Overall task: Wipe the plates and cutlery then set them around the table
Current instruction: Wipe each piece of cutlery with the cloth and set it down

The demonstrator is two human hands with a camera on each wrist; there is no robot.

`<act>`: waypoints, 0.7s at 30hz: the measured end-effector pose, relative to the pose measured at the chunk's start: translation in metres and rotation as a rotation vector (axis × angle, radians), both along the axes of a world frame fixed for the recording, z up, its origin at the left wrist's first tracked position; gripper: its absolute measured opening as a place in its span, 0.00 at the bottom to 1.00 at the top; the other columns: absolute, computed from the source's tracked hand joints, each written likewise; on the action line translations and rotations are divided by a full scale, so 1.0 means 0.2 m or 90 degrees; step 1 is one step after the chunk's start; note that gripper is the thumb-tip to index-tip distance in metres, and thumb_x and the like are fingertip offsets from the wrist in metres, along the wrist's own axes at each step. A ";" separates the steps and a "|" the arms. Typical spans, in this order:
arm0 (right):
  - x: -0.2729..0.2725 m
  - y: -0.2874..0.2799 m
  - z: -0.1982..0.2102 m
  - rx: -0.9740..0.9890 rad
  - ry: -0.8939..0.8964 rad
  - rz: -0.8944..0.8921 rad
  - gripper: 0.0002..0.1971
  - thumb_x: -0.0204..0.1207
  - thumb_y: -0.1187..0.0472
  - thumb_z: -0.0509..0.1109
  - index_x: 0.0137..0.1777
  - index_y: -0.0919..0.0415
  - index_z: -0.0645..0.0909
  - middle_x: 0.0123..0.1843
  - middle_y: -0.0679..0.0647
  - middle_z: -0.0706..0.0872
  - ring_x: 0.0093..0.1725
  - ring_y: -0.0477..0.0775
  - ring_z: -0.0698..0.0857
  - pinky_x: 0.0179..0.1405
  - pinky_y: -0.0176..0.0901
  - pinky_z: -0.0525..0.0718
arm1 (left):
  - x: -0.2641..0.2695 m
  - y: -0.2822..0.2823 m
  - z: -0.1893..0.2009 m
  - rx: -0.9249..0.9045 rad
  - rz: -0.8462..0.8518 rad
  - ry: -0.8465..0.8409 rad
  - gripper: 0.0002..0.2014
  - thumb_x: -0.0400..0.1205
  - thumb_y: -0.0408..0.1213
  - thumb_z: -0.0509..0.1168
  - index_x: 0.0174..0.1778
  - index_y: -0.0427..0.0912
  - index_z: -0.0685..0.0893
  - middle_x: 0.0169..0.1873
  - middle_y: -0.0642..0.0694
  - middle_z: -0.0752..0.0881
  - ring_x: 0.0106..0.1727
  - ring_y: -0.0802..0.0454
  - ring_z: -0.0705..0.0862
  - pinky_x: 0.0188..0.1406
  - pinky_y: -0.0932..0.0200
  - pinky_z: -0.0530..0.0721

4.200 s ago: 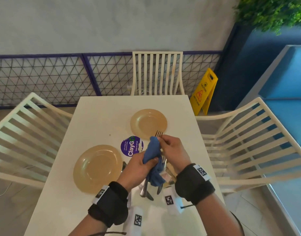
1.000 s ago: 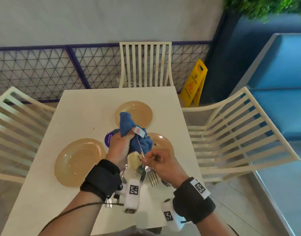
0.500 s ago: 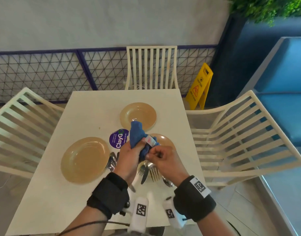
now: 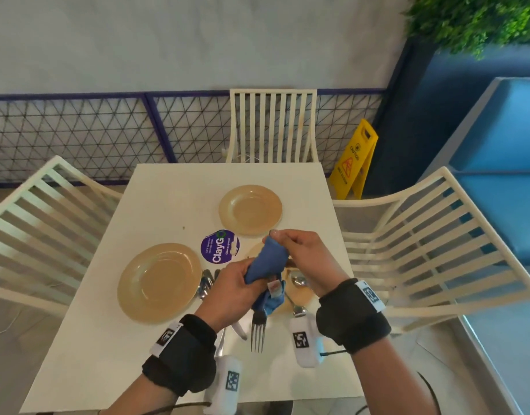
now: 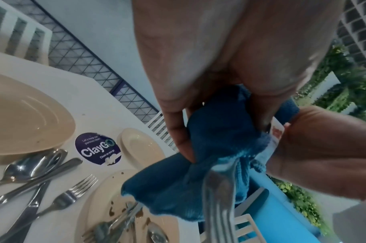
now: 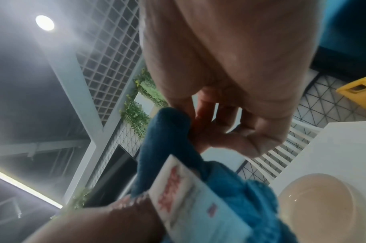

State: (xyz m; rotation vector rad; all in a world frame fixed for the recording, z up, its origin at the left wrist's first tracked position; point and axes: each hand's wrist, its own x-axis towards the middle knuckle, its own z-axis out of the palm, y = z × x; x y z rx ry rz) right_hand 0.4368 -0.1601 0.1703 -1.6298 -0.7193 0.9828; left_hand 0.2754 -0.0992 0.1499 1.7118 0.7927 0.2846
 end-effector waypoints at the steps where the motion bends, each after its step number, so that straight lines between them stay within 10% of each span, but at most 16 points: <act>1: 0.00 0.01 0.00 0.014 0.004 -0.020 0.13 0.85 0.58 0.67 0.56 0.64 0.91 0.52 0.58 0.93 0.54 0.58 0.91 0.58 0.56 0.88 | 0.00 0.00 0.01 -0.008 -0.001 -0.006 0.07 0.85 0.30 0.67 0.50 0.46 0.88 0.43 0.47 0.93 0.45 0.54 0.92 0.45 0.60 0.90; 6: 0.13 0.02 0.03 0.080 0.055 -0.192 0.13 0.84 0.62 0.67 0.42 0.60 0.92 0.34 0.57 0.84 0.35 0.52 0.79 0.38 0.43 0.83 | -0.04 -0.02 -0.03 -0.035 -0.090 0.035 0.03 0.83 0.32 0.68 0.46 0.44 0.85 0.33 0.54 0.86 0.34 0.60 0.83 0.35 0.68 0.80; 21: 0.17 0.02 0.04 0.146 0.150 -0.273 0.11 0.87 0.61 0.64 0.53 0.68 0.85 0.37 0.55 0.89 0.41 0.59 0.93 0.41 0.48 0.92 | 0.08 0.00 -0.13 -0.030 -0.001 0.063 0.09 0.82 0.39 0.71 0.36 0.43 0.85 0.29 0.49 0.85 0.31 0.54 0.80 0.33 0.60 0.78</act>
